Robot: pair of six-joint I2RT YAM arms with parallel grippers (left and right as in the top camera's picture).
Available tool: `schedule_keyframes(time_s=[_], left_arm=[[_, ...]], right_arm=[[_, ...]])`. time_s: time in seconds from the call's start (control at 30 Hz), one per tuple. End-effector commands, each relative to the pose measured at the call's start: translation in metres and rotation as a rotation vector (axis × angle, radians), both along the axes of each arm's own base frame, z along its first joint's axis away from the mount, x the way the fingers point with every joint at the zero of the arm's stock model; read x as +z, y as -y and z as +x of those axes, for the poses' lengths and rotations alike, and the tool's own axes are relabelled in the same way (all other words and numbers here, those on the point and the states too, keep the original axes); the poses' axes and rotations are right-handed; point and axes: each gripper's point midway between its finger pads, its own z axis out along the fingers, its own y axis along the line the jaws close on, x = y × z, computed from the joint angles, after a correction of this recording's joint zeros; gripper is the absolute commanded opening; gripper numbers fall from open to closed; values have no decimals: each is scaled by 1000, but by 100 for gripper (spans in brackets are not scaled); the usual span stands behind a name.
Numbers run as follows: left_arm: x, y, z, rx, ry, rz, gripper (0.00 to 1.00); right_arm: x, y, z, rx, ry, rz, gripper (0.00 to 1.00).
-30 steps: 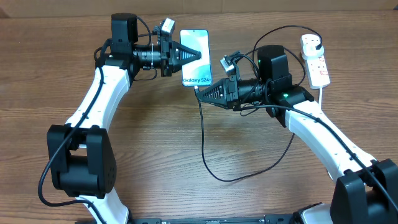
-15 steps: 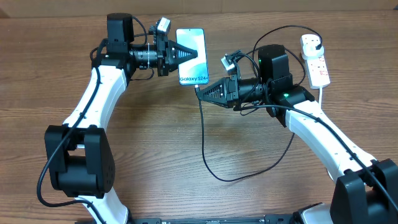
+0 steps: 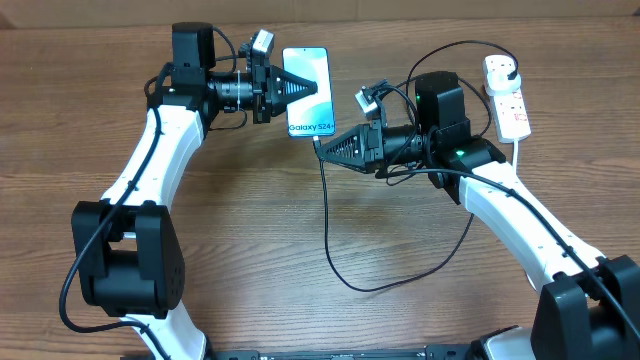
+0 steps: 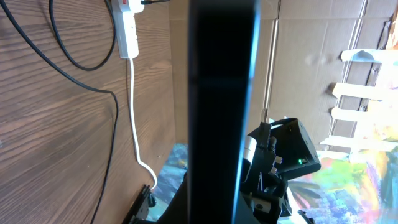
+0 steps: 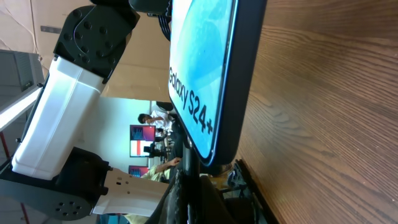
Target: Plug charger to phone and switch on socket
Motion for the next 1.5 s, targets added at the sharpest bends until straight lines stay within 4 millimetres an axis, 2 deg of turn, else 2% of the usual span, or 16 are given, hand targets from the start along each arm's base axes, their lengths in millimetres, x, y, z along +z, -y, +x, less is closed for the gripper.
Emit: schedule_keyframes(time_s=[0.0,1.47], left_arm=[[8,2,-3,-27,11,-21,4],[9,7,-6,-41,-14,-28,4]], right_arm=[[7,2,5,-26,19,-1,4],[8,-5,2,-27,8,-4,4]])
